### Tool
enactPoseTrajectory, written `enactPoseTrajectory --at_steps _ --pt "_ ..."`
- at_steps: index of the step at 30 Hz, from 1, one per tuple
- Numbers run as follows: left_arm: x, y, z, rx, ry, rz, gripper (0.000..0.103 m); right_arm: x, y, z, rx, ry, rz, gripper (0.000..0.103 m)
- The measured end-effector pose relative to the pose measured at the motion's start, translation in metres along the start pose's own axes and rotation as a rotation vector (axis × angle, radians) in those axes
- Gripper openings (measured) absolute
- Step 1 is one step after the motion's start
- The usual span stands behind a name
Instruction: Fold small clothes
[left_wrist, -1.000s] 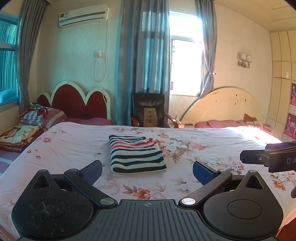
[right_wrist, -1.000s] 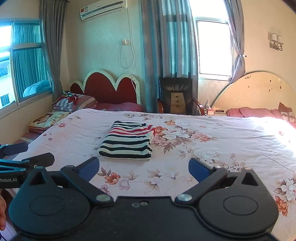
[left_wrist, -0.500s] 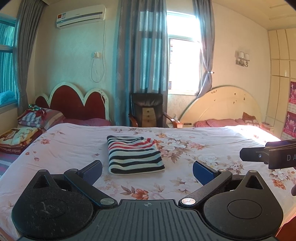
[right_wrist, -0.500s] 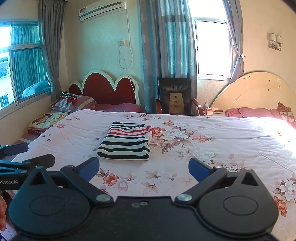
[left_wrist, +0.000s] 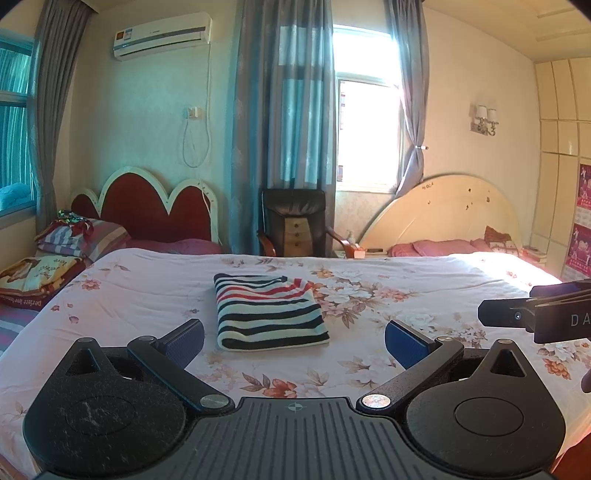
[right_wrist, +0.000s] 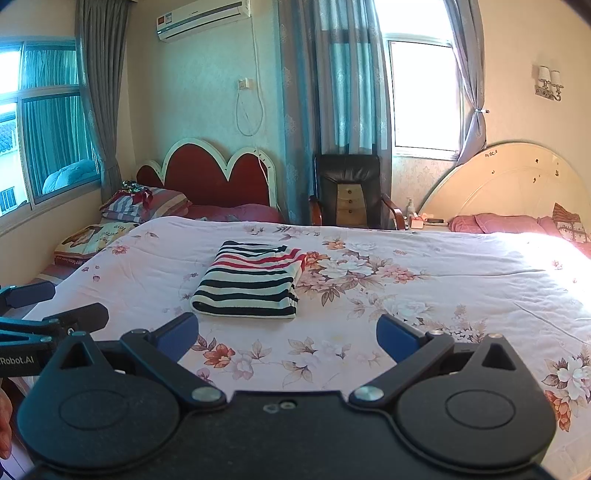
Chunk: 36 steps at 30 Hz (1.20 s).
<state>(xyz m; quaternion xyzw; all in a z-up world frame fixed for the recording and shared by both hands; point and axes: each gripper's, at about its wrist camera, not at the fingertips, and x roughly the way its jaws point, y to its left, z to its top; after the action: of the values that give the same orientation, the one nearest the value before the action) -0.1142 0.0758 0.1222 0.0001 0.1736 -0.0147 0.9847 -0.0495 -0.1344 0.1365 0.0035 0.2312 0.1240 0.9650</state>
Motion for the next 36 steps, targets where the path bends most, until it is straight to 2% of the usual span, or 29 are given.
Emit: enactPoseTrajectory --at_steps 36 --pt "0.0008 -0.0009 0.0004 0.0 0.002 0.0 0.103 0.0051 -0.0071 0.0028 -0.008 0.001 -0.003 0.102"
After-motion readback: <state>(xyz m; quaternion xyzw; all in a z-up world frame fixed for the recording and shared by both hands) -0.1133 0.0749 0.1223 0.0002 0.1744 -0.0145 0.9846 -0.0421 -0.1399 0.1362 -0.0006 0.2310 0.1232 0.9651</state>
